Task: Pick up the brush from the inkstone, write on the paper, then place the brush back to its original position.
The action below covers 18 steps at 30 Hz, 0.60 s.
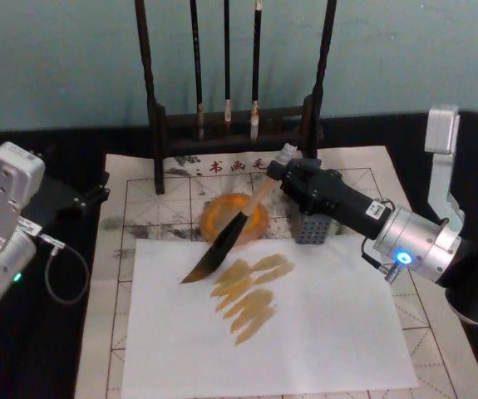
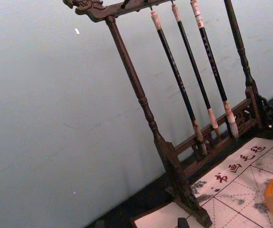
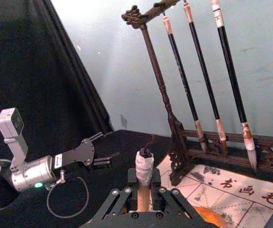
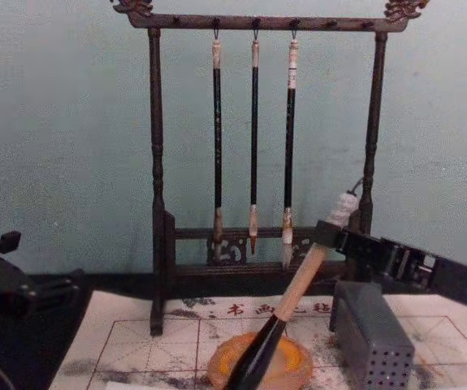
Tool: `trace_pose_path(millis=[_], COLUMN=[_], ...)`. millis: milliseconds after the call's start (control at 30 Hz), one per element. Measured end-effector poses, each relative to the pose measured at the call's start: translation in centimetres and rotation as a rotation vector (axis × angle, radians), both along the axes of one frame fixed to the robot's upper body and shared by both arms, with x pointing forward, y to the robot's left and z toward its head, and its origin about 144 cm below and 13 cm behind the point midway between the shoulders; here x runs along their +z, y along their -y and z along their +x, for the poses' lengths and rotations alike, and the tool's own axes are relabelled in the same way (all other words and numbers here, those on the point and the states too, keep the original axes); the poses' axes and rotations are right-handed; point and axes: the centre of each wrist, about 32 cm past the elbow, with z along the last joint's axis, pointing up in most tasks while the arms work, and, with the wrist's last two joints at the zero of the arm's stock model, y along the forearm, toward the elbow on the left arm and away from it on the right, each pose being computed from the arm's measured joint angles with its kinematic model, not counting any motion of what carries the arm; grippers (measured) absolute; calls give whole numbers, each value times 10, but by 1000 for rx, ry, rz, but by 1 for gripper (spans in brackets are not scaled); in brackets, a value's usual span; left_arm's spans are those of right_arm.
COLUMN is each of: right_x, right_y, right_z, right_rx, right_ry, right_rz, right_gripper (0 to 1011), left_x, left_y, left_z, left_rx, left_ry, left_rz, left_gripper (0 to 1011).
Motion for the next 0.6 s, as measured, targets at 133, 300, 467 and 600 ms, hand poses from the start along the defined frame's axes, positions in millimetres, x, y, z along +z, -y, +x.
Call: trace_pose_path(millis=[133,300,467,600], right_x=[1,3,3,4], right_y=[2,4,6,7], right_z=[-1,-2,-2,-3], right_rx=[-3,-9,-13,-16], right_ry=[2,4,5,8], right_rz=[-8,-12,-13,-16], right_gripper=[174,174,174,174], left_x=[0,0,0,0], left_y=[0,0,0,0], left_z=[0,0,0,0], left_rx=[0,0,0,0], left_ry=[0,0,0,0], left_rz=[0,0,0,0], left_gripper=[1001,1001,1001,1001])
